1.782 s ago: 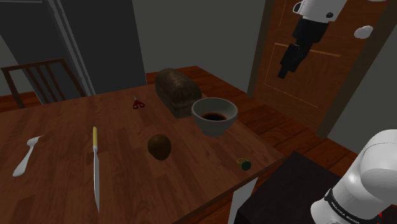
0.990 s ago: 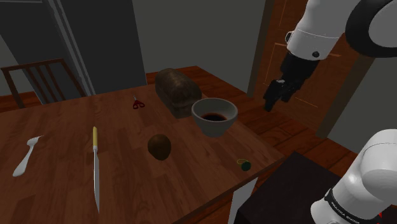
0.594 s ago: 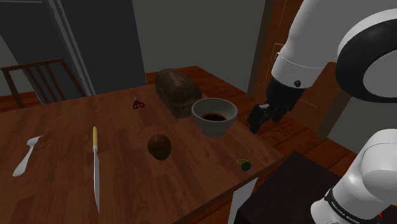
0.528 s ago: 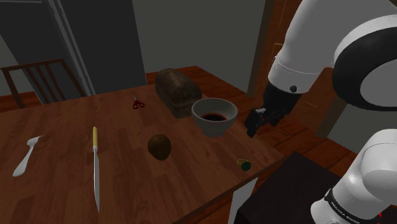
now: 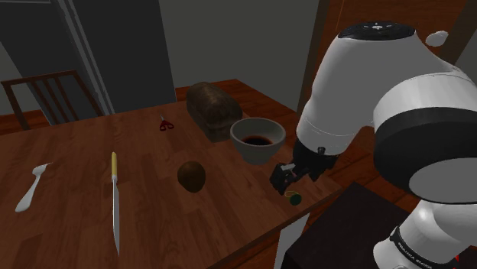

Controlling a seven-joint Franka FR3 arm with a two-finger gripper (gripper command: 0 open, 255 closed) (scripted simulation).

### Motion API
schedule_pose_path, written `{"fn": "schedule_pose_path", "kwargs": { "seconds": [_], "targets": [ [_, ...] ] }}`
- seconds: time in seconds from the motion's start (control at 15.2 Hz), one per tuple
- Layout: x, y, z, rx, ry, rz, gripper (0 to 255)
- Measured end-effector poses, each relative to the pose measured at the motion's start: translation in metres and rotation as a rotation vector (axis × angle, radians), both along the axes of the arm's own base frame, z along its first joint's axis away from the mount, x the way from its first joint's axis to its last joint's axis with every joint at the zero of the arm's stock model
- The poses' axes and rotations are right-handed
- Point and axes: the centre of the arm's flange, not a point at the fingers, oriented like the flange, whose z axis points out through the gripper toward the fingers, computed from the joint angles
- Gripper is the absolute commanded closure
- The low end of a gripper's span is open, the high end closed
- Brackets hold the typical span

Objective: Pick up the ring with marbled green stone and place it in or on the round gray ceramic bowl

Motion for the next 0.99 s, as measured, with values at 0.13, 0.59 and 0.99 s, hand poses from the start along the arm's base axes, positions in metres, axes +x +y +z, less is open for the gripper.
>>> {"fn": "schedule_pose_path", "kwargs": {
  "seconds": [0.13,0.59,0.99],
  "targets": [
    [0.002,0.0,-0.01,0.0,0.0,-0.002,0],
    [0.005,-0.002,-0.034,0.0,0.0,-0.003,0],
    [0.005,-0.002,-0.034,0.0,-0.001,-0.003,255]
  ]
}}
